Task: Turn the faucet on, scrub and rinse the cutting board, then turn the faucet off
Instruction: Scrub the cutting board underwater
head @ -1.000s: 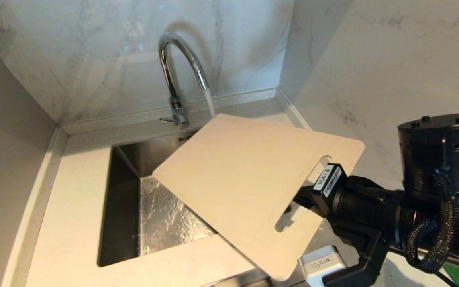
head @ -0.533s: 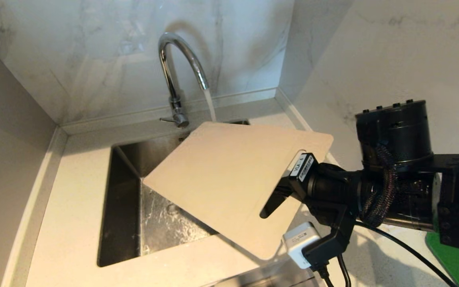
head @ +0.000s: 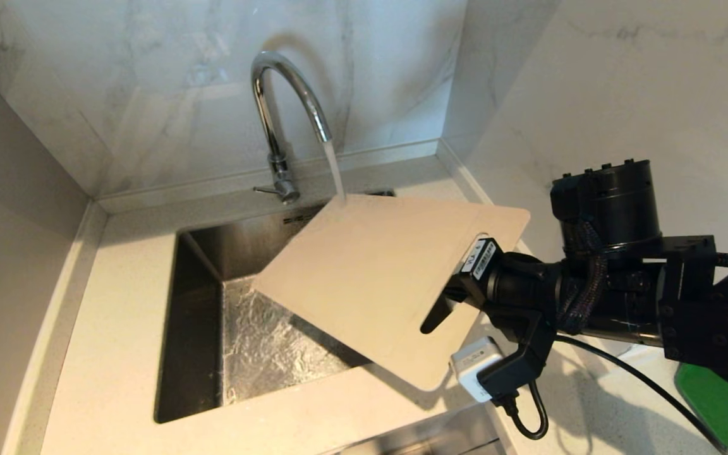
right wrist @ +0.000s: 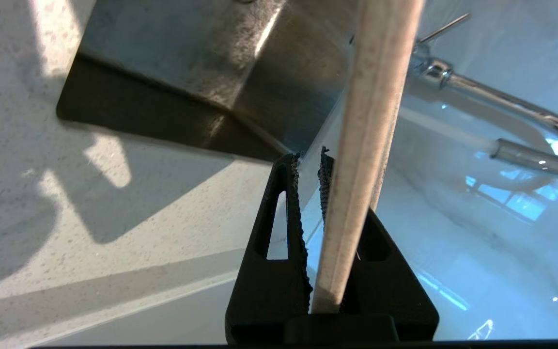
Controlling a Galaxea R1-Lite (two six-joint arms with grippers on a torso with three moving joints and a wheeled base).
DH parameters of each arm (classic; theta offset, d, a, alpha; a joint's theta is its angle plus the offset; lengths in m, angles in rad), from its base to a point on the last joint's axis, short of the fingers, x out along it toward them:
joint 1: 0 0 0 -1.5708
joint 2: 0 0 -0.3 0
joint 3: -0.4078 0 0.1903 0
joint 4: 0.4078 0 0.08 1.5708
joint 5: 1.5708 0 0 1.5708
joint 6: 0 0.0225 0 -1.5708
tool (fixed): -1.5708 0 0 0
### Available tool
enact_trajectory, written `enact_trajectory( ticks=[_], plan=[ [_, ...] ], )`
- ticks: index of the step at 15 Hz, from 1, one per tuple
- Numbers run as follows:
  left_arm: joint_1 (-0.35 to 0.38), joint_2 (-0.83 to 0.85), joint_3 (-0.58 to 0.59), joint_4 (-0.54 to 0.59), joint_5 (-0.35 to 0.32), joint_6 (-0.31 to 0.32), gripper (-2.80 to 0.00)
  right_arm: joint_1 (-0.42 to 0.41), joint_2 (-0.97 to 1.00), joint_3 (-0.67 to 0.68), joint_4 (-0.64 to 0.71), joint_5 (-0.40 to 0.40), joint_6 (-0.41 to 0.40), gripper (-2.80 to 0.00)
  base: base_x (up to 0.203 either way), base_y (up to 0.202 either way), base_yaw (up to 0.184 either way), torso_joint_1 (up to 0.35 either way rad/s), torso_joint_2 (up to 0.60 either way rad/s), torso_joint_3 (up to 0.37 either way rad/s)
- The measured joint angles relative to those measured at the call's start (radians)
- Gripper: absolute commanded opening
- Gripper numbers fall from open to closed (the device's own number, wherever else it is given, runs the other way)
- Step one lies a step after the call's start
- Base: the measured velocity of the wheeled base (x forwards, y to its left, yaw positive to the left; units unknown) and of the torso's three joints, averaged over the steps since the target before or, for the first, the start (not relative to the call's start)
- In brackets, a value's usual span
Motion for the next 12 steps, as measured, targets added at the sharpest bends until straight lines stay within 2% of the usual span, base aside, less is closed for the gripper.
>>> enact_trajectory(
  ticks=[12],
  plan=[
    [0.000,0.000,0.000,0.000,0.000,0.000,-2.80,-0.073,0.037,-0.061,-0.007,-0.006,-0.027,-2.80,0.000,0.000,0.000,0.000,0.00,0.000]
  ],
)
